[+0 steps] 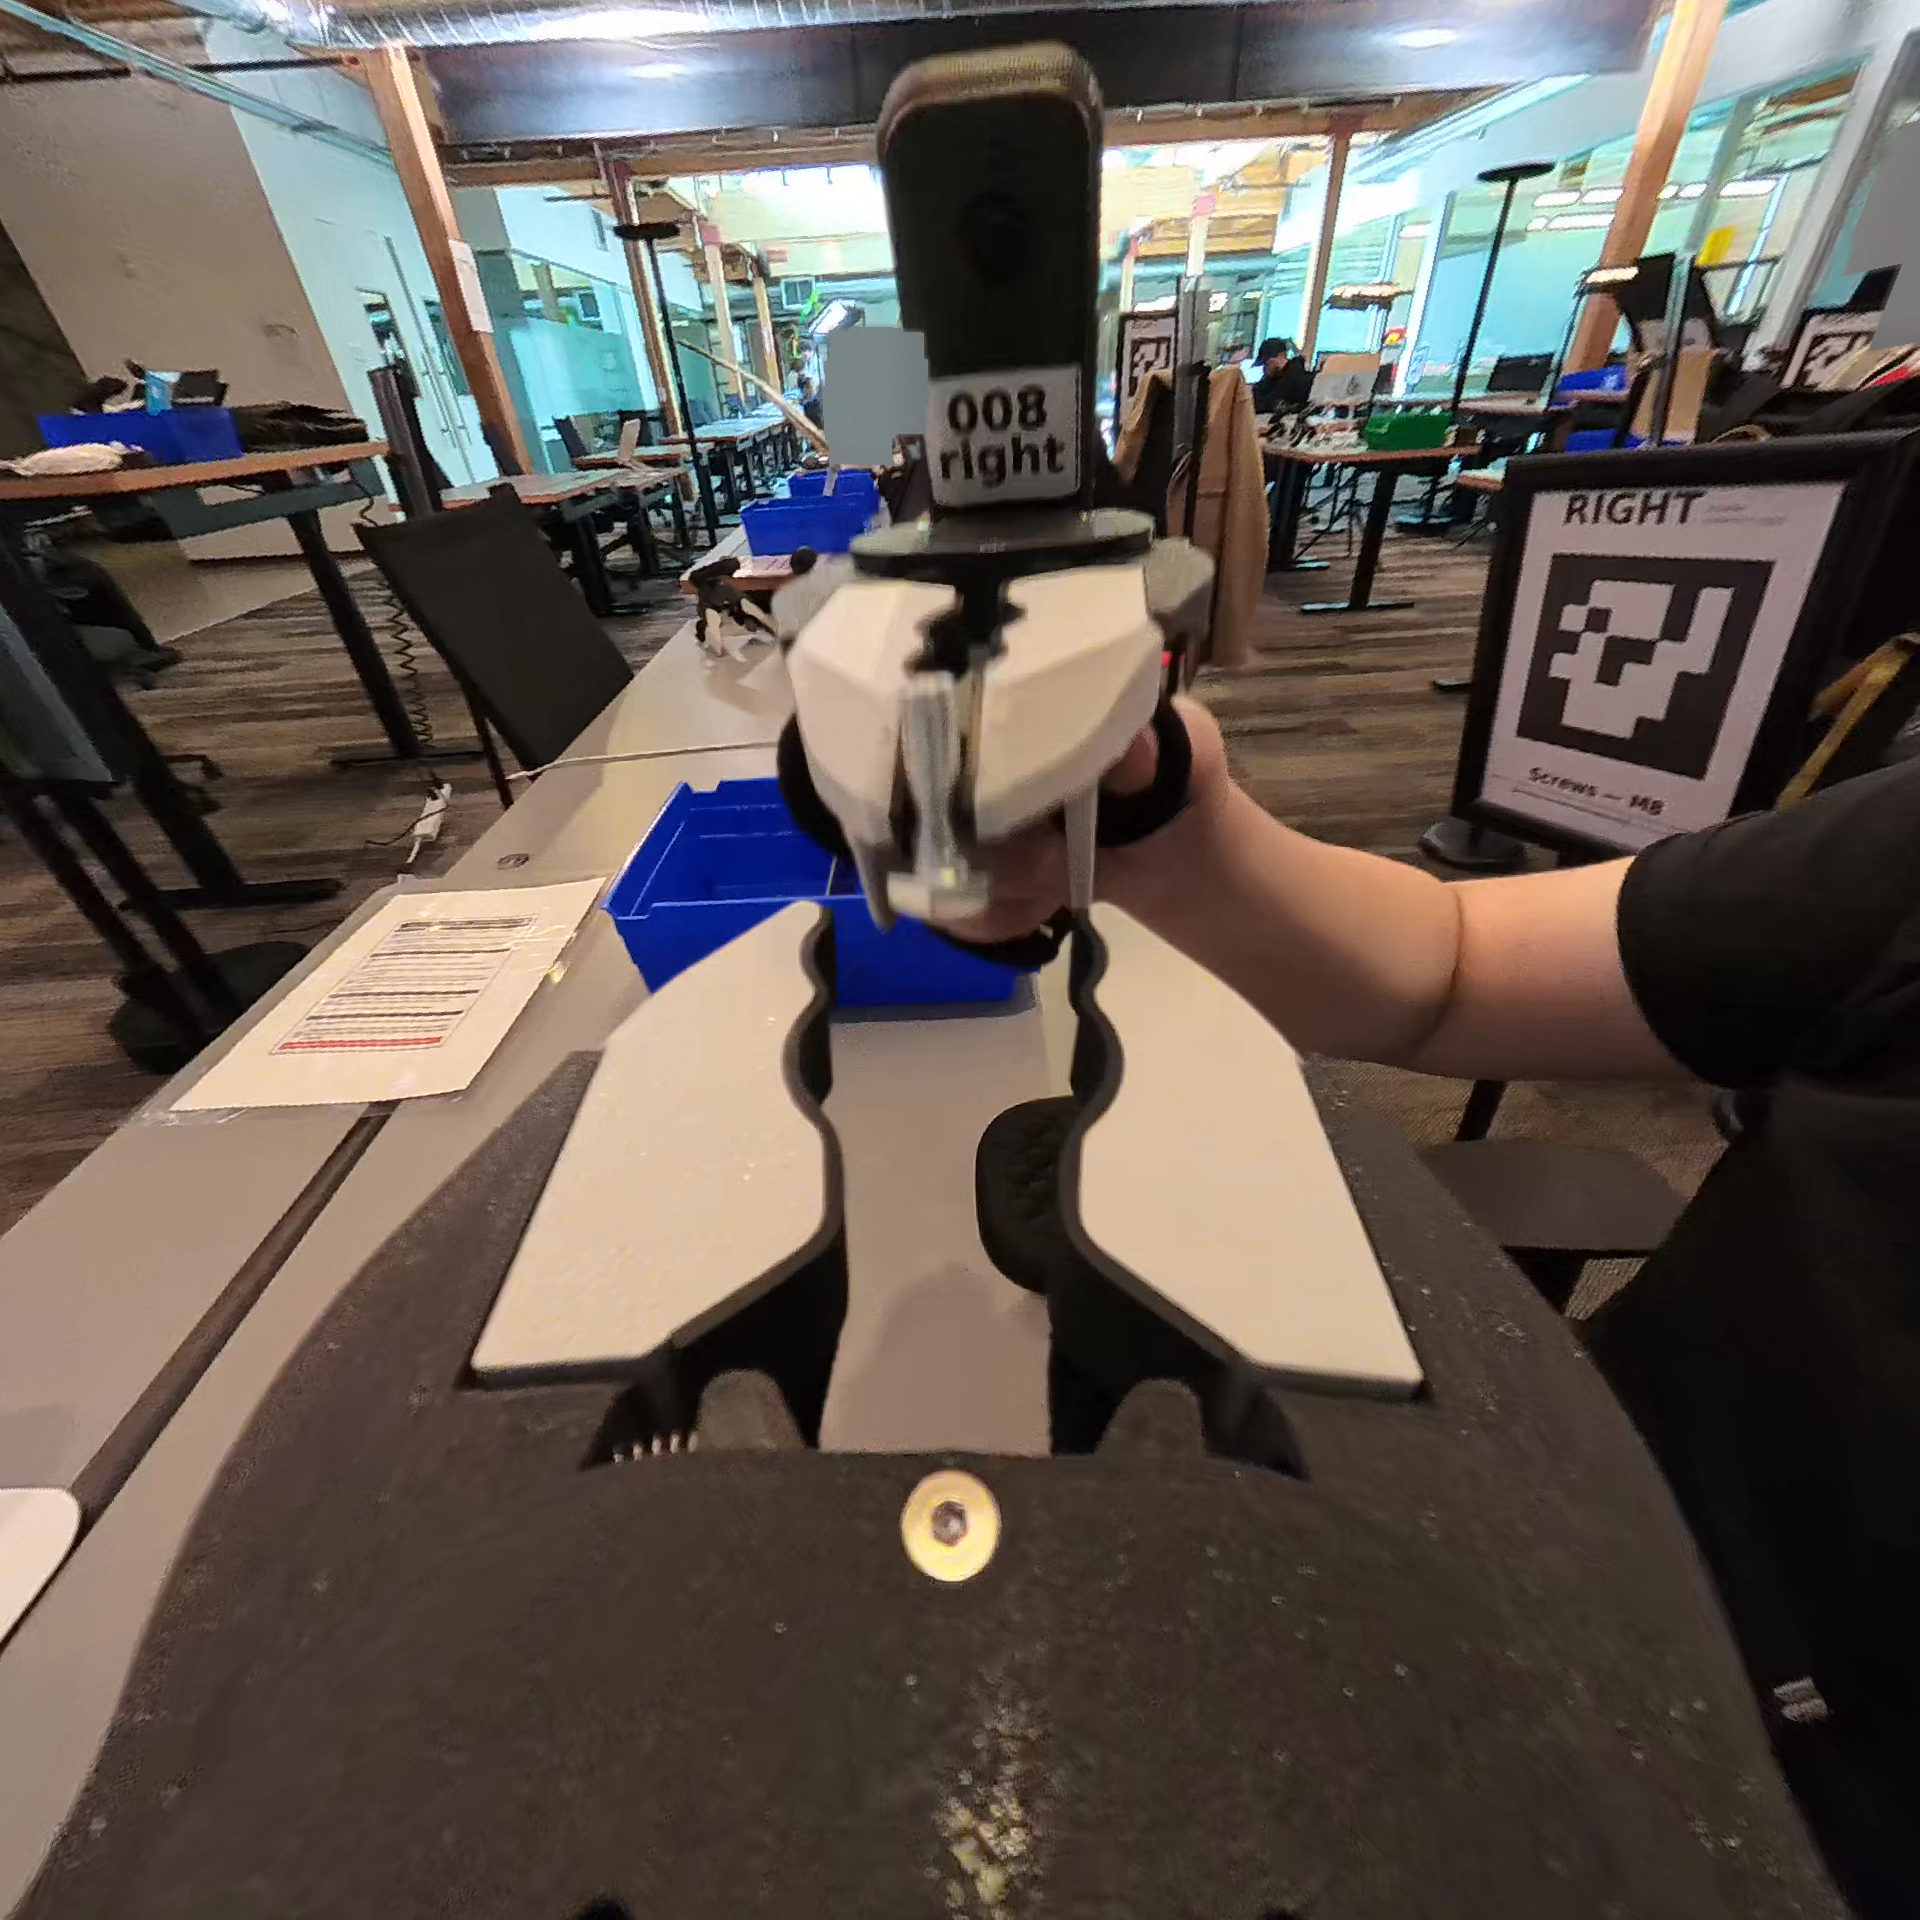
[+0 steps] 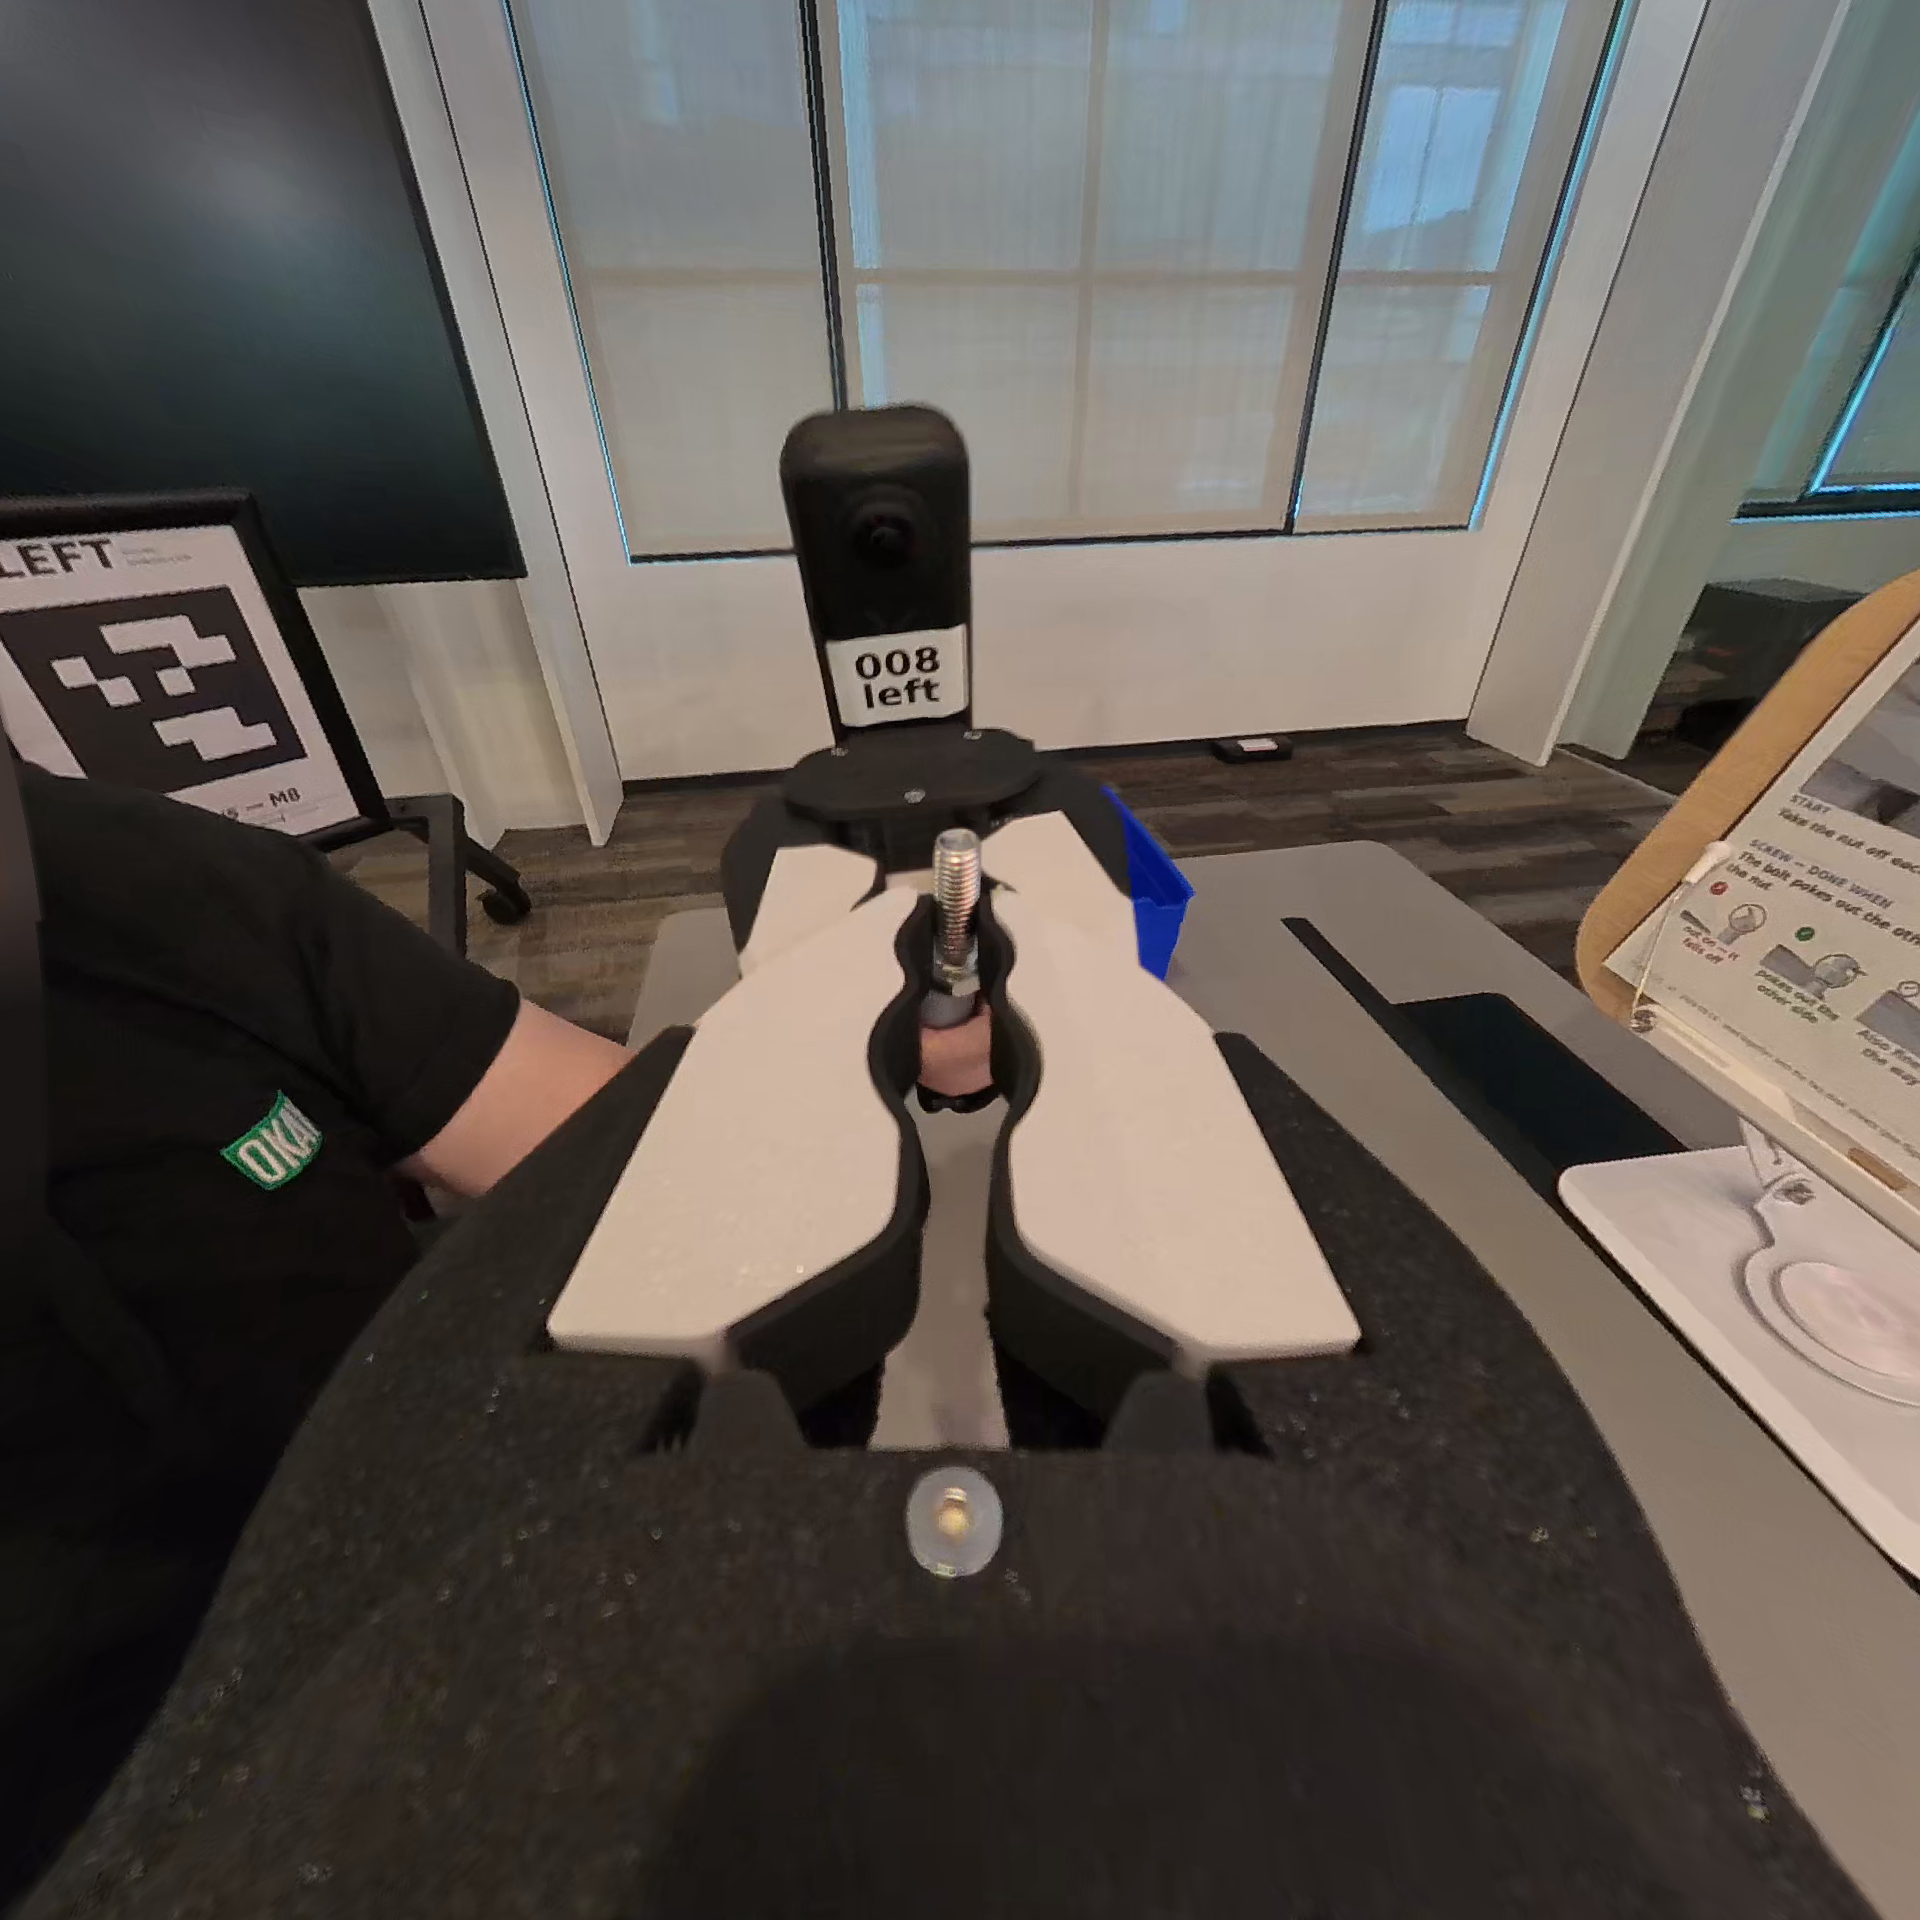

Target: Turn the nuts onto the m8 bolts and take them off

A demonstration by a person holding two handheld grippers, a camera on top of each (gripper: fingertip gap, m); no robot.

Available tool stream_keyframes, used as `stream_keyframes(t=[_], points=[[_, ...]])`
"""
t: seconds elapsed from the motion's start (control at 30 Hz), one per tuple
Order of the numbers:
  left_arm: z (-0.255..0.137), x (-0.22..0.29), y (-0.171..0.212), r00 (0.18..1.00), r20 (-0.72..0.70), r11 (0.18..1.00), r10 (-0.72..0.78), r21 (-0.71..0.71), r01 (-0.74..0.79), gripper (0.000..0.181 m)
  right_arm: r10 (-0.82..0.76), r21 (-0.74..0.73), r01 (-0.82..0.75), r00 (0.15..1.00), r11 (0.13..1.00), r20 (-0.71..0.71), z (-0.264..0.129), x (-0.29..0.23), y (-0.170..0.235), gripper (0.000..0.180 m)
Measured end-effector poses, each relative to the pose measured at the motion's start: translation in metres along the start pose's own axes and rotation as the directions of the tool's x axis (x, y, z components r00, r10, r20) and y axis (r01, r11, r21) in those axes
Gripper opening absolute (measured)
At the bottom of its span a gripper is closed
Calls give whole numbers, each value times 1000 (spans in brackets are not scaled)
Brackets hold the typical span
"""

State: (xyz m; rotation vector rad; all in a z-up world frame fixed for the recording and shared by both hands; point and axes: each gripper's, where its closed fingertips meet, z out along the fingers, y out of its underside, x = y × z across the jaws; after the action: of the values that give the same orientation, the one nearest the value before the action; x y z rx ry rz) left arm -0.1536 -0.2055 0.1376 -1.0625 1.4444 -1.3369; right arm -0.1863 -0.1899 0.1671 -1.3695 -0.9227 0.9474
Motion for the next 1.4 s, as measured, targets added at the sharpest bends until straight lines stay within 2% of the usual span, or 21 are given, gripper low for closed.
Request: stream_keyframes(t=[0.1,0.17,0.2,0.27,0.33,0.4,0.47,0.53,0.63,0.8,0.97,1.17,1.27,1.33,1.37,1.4], points=[[1,-5,4,1000,31,1000,2,-25,-1,44,-43,-10,42,995,999,-89,-30,13,-13,7],[-1,-8,5,999,43,1000,-10,-27,11,41,-122,-108,95,953,990,-277,-72,47,-16,7],[-3,-10,5,999,47,1000,-14,-26,16,39,-154,-174,90,901,981,-405,-103,74,-15,7],[-5,-13,4,998,53,999,-23,-24,24,35,-214,-350,-38,727,936,-653,-182,135,5,7],[-7,-14,5,998,54,999,-25,-32,27,32,-235,-461,-288,572,839,-786,-266,181,48,7],[-8,-14,9,998,56,998,-14,-59,17,32,-137,-453,-545,523,705,-842,-326,201,104,8],[-9,-16,13,997,71,996,7,-90,-1,31,-61,-426,-712,477,558,-877,-370,209,154,8],[-9,-17,17,996,83,993,28,-114,-18,31,-92,-440,-802,443,404,-892,-407,213,195,8],[-9,-19,24,995,91,987,43,-158,-28,30,-170,-464,-862,435,204,-884,-444,218,240,8],[-13,-26,46,984,129,947,121,-313,-75,27,-107,-404,-913,397,60,-912,-459,228,286,8],[-9,-22,43,987,116,952,115,-297,-76,25,-44,-392,-920,391,23,-919,-458,233,306,8],[-9,-24,43,989,113,958,92,-282,-57,25,-49,-401,-914,399,57,-916,-458,236,316,8],[-12,-27,39,989,126,964,76,-261,-40,25,-41,-378,-918,376,122,-926,-457,240,306,19],[-15,-26,34,990,125,970,68,-239,-36,25,-80,-349,-920,340,177,-937,-462,243,285,21],[-16,-25,32,990,127,973,69,-228,-38,25,-111,-339,-911,321,234,-941,-463,248,267,19],[-18,-25,29,989,130,975,72,-218,-43,25,-126,-329,-885,304,330,-944,-458,254,244,17]])
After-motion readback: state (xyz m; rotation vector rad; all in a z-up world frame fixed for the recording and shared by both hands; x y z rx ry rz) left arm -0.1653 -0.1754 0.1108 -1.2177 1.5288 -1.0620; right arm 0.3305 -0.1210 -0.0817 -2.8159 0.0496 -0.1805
